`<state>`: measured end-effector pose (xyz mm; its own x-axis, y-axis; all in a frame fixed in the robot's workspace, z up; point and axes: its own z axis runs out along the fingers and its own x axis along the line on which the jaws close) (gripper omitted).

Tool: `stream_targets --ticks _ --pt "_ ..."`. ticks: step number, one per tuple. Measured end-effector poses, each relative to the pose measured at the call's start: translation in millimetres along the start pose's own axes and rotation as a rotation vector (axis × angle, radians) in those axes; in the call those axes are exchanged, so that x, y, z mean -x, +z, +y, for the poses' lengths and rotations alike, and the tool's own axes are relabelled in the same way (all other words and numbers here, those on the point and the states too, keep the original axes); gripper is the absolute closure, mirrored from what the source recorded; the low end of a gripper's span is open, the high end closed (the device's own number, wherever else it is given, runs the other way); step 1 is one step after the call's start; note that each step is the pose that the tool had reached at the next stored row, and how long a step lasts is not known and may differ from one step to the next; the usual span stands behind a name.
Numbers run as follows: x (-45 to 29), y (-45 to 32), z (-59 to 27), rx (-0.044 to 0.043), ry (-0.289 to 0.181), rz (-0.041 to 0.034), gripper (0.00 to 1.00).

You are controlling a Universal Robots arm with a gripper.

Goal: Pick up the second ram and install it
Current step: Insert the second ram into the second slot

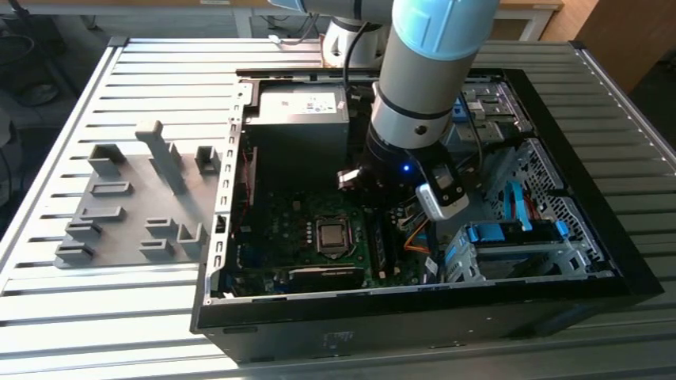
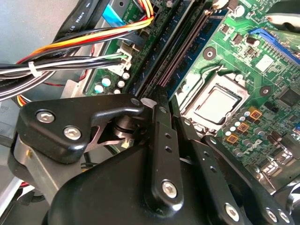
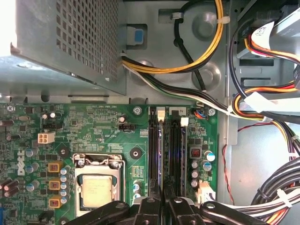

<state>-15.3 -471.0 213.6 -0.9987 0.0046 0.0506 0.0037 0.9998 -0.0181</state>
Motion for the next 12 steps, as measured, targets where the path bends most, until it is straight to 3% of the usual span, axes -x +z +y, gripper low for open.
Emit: stream_targets --ticks 12 --pt "0.5 5.4 0.1 0.0003 0.006 0.0002 0.86"
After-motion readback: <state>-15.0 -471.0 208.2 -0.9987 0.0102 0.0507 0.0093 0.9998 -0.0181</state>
